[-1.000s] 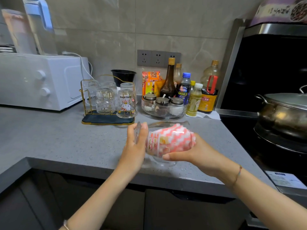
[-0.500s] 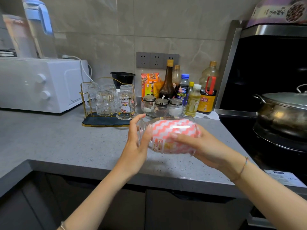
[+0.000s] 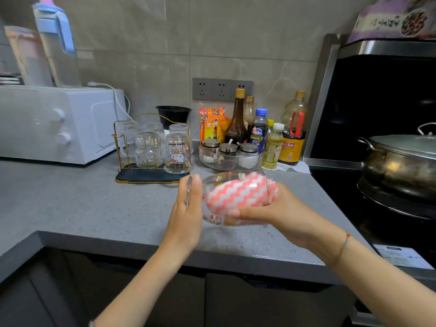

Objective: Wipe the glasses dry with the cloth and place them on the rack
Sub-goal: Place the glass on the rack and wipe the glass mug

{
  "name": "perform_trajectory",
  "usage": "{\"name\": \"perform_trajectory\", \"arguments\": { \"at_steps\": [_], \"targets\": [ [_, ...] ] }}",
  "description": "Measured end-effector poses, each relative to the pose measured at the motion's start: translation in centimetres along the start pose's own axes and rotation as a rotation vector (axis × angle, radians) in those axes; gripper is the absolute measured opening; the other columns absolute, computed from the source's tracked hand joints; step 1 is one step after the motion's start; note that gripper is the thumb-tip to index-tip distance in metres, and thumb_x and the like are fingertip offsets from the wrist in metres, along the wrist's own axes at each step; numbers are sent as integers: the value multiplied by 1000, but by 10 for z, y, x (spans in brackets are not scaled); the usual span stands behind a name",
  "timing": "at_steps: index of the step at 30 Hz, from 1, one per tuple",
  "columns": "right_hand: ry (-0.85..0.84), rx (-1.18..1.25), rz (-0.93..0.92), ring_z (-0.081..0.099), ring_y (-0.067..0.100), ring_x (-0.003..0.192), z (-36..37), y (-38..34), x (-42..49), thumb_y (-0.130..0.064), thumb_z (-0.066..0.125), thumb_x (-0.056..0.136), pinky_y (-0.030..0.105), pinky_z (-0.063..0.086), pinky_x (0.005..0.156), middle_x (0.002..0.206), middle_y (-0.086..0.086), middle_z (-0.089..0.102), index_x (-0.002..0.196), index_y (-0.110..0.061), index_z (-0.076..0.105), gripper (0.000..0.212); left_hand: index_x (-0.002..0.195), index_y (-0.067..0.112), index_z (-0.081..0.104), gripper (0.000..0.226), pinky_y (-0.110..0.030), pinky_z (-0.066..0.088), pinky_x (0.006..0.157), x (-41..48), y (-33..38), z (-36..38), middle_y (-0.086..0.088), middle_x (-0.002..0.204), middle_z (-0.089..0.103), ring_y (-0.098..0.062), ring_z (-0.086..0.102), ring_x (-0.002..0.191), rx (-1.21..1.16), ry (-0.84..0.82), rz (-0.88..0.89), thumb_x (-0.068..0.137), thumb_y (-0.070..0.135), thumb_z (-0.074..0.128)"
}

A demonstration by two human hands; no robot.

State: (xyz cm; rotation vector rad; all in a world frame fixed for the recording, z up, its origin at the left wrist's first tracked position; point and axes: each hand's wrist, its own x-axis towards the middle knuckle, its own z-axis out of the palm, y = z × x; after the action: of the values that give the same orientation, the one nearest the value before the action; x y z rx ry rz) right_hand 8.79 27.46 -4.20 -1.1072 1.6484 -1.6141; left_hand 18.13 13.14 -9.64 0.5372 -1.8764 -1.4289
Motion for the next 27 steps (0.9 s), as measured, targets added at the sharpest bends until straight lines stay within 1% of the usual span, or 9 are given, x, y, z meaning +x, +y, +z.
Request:
{"name": "perform_trajectory", "arguments": {
  "at_steps": [4,8,12,16,19,22,24,26,27],
  "targets": [
    [-131,108,62,70,21,97,-2,1,-2,5,76,68,28,57,82,105,8,74,105,-17,66,44,104,44,41,52,-46,51,88,-3,1,-1,17,98,59,-6,61,99,70,-10,147,75,81,19],
    [-257,278,145,72,21,91,-10,1,-3,-5,77,59,27,57,79,102,9,74,104,-15,68,48,106,50,37,36,-48,55,76,-3,-1,-1,16,100,57,-8,63,95,100,-58,270,82,73,23],
    [-393,381,163,68,23,103,-18,2,-2,-25,92,50,27,54,84,112,8,71,106,-16,73,60,115,55,32,42,-50,57,66,-3,-4,-4,12,114,53,-14,66,95,124,-81,429,83,80,24],
    [-286,375,129,71,22,94,-15,2,-2,-22,90,52,27,56,77,105,9,73,97,-15,77,47,123,59,27,48,-49,58,66,-2,-1,-7,14,122,47,-17,66,96,156,-89,514,81,83,24],
    [-163,351,119,73,19,81,-10,0,-3,0,75,69,24,57,67,94,9,75,84,-12,79,20,133,62,22,61,-50,56,87,-2,3,-12,22,141,35,-17,55,123,148,-119,448,77,87,24],
    [-114,311,92,72,21,87,-10,3,1,0,69,76,24,57,71,101,11,74,97,-12,72,24,135,73,5,69,-49,41,108,-4,8,-16,47,147,9,0,31,141,164,-175,339,71,91,24],
    [-81,254,45,71,23,91,-9,7,4,-1,68,71,25,57,75,105,12,73,101,-12,68,32,135,73,0,72,-53,45,101,-3,9,-17,51,143,1,-10,29,144,109,-207,243,73,88,32],
    [-39,189,11,71,22,92,-7,11,7,-2,70,67,26,57,78,103,11,74,101,-12,68,36,141,65,-2,75,-32,58,79,-1,8,-17,37,153,1,-15,32,142,28,-213,111,79,80,36],
    [-19,146,-4,71,21,93,-5,11,8,-1,76,65,27,56,81,102,10,74,101,-12,68,39,146,58,0,77,-24,56,68,1,8,-16,26,158,8,-16,39,136,-14,-211,26,80,79,36]
  ]
}}
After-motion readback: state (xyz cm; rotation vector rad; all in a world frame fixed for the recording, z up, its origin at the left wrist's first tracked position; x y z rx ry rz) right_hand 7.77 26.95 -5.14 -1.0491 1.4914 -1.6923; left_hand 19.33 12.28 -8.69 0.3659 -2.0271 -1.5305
